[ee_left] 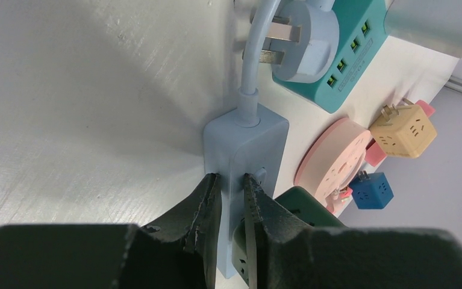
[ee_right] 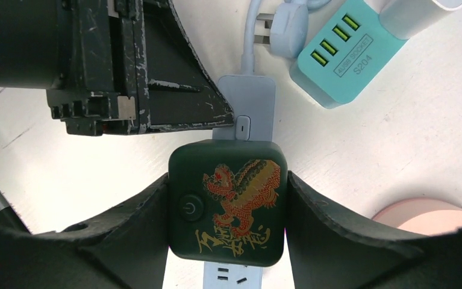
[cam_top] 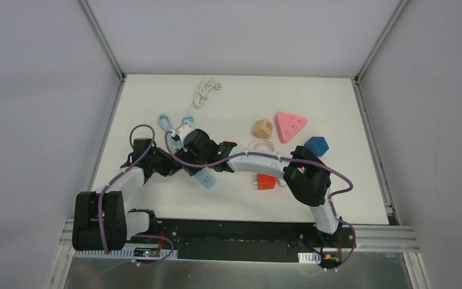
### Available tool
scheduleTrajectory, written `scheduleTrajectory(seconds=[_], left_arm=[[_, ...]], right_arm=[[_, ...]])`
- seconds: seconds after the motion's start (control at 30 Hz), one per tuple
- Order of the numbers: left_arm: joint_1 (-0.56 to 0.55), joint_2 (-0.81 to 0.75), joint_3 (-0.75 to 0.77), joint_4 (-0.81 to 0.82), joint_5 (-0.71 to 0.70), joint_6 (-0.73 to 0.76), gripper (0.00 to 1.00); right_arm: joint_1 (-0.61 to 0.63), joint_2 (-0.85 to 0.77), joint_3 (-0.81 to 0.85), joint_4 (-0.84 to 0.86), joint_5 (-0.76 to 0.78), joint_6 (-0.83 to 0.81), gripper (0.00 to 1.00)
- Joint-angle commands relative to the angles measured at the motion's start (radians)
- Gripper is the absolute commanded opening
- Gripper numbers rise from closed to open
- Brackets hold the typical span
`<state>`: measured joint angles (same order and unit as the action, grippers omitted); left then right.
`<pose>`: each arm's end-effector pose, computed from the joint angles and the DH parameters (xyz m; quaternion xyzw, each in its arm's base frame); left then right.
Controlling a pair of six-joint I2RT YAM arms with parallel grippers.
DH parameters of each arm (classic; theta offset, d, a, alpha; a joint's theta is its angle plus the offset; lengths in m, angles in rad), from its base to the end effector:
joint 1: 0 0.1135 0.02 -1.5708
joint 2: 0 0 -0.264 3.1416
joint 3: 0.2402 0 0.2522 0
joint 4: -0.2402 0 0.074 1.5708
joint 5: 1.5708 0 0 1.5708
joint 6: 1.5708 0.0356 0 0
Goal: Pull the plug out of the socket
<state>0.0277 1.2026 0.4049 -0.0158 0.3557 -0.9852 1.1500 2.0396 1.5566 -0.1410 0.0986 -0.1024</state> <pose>0.2130 -0.0065 0.1483 -0.3864 0.8314 -0.3135 0.2472 0.1964 0.4302 0.2244 -0.5028 0.7334 0.1898 0.4162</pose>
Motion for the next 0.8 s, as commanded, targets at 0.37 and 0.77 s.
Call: scheduleTrajectory(seconds=[0.37, 0.77], left_arm=[[-0.002, 0.019, -0.043, -0.11, -0.085, 0.026, 0.19], [-0.002, -0.118, 0.058, -0.249, -0.022, 0.05, 0.55]], right_arm=[[-0.086, -0.151, -0.026, 0.126, -0.127, 0.156, 0.0], [-0.249, -0.349, -0.243, 0.276, 0.01, 0.393, 0.0]])
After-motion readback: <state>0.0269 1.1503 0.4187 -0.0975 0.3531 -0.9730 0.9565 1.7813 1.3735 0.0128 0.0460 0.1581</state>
